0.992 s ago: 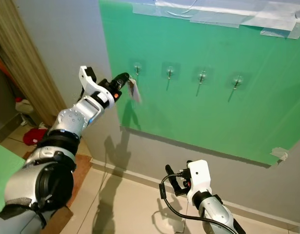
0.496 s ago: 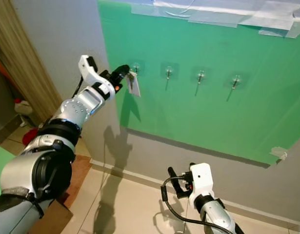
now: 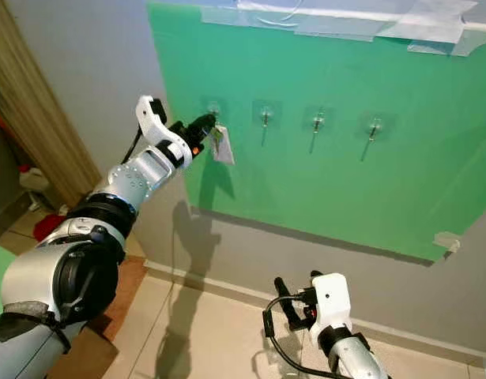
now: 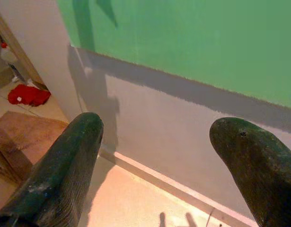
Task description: Hang keys on a hook
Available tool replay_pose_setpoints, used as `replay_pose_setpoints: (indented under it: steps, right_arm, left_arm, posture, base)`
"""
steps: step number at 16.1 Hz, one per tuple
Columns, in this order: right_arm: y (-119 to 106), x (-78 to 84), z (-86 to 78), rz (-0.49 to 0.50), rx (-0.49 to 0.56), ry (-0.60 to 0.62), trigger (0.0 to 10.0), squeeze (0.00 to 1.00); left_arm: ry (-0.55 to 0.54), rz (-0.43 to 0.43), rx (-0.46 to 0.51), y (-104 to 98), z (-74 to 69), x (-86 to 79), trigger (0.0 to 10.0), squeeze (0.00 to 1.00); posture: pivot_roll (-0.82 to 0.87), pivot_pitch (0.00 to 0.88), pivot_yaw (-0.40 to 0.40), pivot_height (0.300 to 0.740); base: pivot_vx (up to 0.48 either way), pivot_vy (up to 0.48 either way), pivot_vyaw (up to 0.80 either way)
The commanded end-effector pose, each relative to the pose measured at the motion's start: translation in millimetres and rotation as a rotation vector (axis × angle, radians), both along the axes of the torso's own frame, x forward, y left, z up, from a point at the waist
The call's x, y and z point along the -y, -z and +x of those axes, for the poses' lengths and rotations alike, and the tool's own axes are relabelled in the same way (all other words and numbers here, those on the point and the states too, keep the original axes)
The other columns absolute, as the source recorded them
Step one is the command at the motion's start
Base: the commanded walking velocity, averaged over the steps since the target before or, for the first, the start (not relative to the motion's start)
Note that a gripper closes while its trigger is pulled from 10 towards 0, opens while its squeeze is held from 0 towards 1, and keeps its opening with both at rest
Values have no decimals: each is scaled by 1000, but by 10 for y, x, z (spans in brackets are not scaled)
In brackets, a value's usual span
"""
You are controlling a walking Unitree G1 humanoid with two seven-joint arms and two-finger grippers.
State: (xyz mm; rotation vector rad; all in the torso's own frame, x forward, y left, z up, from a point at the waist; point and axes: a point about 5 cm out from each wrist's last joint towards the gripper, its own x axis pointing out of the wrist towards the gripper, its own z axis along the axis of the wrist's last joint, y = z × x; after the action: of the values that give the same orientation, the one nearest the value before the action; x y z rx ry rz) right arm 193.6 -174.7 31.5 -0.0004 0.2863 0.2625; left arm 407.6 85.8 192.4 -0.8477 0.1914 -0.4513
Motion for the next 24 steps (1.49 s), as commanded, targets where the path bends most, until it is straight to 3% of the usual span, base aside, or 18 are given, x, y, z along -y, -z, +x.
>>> replay_pose_setpoints:
  steps: [1,7,11,24]
  right_arm:
    - [-87,-33,4,6,14,-4,10000,0]
    - [-311,-155,29,4,32,-12,10000,0]
    - [-347,-174,30,-2,18,-18,10000,0]
    - [-326,-72,-69,-20,-7,13,10000,0]
  left_arm:
    - [-17,28,13,-58,24,-11,10000,0]
    - [-83,78,55,-170,77,-137,10000,0]
    - [-70,110,95,-231,84,-77,10000,0]
    - [-60,156,81,-152,66,3,10000,0]
  posture:
    - [-259,11,115,722]
    - [-263,1,107,722]
    - [-264,0,105,722]
    - [-305,7,118,722]
  base:
    - [0,0,0]
    - [0,0,0]
    - [0,0,0]
    - [0,0,0]
